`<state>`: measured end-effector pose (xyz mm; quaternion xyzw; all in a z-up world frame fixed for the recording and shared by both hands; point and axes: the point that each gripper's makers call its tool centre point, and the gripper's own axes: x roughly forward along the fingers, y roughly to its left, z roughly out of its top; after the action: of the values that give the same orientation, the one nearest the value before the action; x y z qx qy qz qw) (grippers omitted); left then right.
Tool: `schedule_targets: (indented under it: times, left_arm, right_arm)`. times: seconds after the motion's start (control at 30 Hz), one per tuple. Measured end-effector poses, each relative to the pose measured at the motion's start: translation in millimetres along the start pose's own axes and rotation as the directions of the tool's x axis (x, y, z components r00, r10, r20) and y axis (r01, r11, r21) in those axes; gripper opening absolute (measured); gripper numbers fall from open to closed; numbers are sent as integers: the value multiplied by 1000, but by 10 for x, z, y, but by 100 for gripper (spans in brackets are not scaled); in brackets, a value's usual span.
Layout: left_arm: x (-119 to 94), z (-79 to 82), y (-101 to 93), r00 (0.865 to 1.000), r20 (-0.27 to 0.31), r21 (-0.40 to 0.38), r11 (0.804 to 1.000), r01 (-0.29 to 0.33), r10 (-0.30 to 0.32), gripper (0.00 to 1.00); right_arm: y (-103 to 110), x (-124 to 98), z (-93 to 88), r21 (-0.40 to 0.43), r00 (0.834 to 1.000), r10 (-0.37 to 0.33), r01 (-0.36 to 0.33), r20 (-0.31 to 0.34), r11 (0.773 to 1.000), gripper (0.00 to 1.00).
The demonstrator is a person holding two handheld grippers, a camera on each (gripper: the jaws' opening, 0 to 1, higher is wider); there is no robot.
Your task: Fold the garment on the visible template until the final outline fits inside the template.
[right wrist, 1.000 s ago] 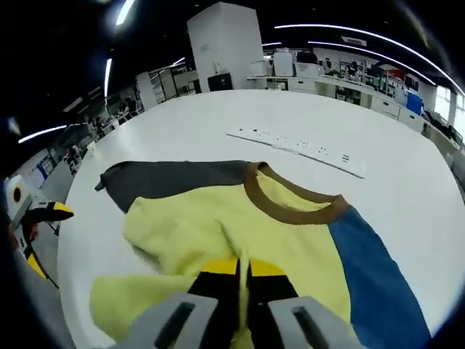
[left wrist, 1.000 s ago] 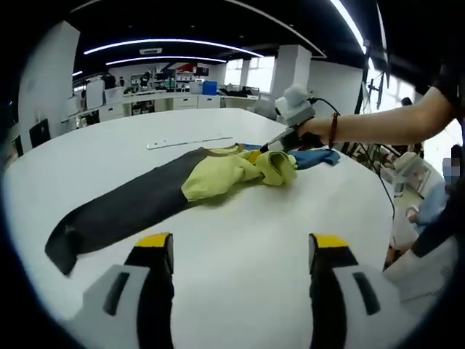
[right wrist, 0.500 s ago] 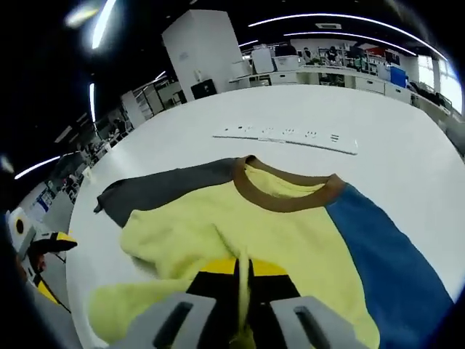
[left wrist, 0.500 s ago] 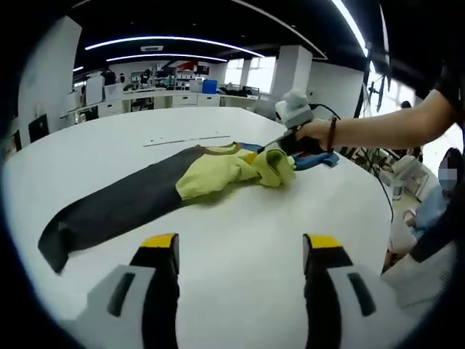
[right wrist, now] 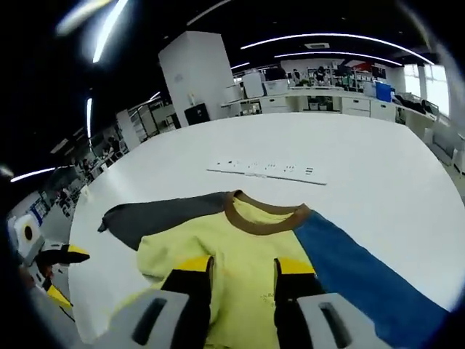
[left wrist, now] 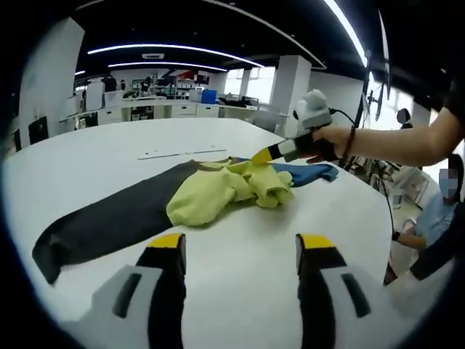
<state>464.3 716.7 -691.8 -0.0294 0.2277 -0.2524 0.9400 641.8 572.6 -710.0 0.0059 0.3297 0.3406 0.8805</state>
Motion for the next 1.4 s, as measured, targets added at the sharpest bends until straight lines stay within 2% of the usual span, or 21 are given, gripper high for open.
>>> schedule_targets:
  times: [0.13, 0.33, 0.53, 0.67, 0.8, 1.1, 1.33, 1.4]
  left_arm:
    - [116, 9, 6, 1000, -3, 7, 1000, -13, 13, 53]
    - [316, -21, 9, 1000, -5, -12, 1000, -26, 26, 46]
    - [514, -67, -61, 1000, -21, -30, 1000, -8, 7, 42]
    - [625, -32, -97, 1000, -5, -41, 999, 7, -7, 36]
    - [758, -11, -165, 1000, -1, -47, 999, 27, -27, 35]
    - [1026, 15, -287, 998, 6, -64, 996, 58, -57, 31]
    - [1132, 65, -237, 999, 31, -95, 994, 46, -43, 24]
    - [1155, 94, -246, 997, 50, -127, 990, 59, -53, 21]
  right_arm:
    - [-39, -153, 5, -18, 1000, -12, 12, 5, 1000, 30]
    - [-89, -312, -162, -35, 999, -34, 33, -29, 999, 29]
    - [-150, -424, -380, -42, 996, -58, 56, -61, 998, 28]
    - [-162, -468, -536, -42, 994, -66, 63, -88, 997, 27]
    - [-162, -470, -684, -32, 991, -64, 61, -121, 998, 25]
    - [-197, -397, -892, 18, 986, -61, 64, -157, 998, 22]
    - [-192, -283, -916, 28, 987, -59, 64, -152, 998, 19]
    - [-179, -260, -900, 15, 987, -63, 66, -145, 998, 17]
